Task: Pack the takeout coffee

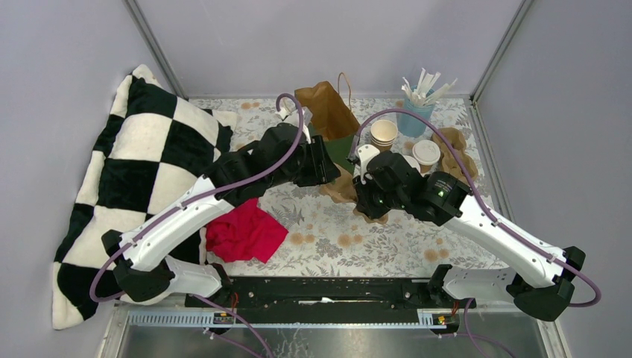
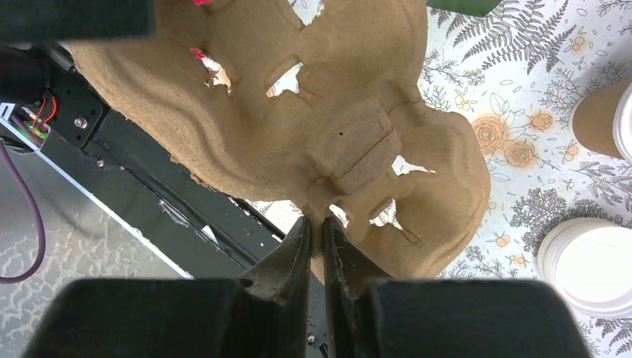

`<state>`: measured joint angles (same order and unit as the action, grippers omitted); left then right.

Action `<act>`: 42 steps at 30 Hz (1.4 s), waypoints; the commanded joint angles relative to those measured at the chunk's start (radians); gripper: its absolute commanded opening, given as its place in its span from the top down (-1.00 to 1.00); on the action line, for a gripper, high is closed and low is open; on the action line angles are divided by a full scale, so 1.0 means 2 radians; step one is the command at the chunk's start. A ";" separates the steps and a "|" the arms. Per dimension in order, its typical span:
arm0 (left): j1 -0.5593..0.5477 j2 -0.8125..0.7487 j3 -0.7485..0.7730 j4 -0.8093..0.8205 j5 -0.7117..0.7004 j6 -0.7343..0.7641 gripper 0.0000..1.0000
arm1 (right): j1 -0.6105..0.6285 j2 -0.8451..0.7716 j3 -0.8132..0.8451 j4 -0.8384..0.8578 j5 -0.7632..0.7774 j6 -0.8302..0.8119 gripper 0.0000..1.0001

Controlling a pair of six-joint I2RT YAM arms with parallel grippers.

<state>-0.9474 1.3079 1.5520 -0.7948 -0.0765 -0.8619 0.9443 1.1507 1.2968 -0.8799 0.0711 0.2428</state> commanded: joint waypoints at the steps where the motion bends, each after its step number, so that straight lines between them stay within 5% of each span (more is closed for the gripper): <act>1: -0.005 -0.013 0.016 -0.039 -0.100 -0.025 -0.01 | 0.004 -0.008 0.013 0.001 0.016 -0.016 1.00; 4: 0.001 -0.040 -0.014 -0.024 -0.112 -0.055 -0.22 | 0.004 -0.010 0.007 0.005 0.011 -0.023 1.00; 12: 0.037 -0.033 -0.044 -0.004 -0.044 -0.073 -0.09 | 0.006 -0.007 -0.004 0.016 0.001 -0.039 1.00; 27: 0.044 0.000 -0.041 0.024 -0.010 -0.054 0.47 | 0.005 0.001 -0.008 0.037 0.005 -0.037 1.00; 31: 0.050 0.003 -0.034 0.026 -0.008 -0.039 1.00 | 0.005 0.001 -0.007 0.036 0.016 -0.036 1.00; 32: 0.052 0.001 -0.031 0.028 -0.006 -0.034 1.00 | 0.005 0.000 -0.007 0.036 0.020 -0.033 0.98; 33: 0.053 -0.001 -0.032 0.032 -0.004 -0.028 1.00 | 0.005 -0.002 -0.008 0.036 0.023 -0.029 0.79; 35: 0.057 -0.013 -0.044 0.047 0.001 -0.016 1.00 | 0.005 -0.006 -0.010 0.034 0.026 -0.014 0.04; 38: 0.071 -0.043 -0.079 0.086 0.015 0.007 1.00 | 0.005 -0.013 -0.008 0.022 0.019 0.004 -0.62; 42: 0.103 -0.093 -0.136 0.138 0.042 0.029 1.00 | -0.007 -0.027 0.012 0.009 -0.028 0.024 -0.92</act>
<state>-0.7933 1.2327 1.3506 -0.6670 -0.0528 -0.8726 0.9451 1.1446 1.2781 -0.8421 0.0841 0.2394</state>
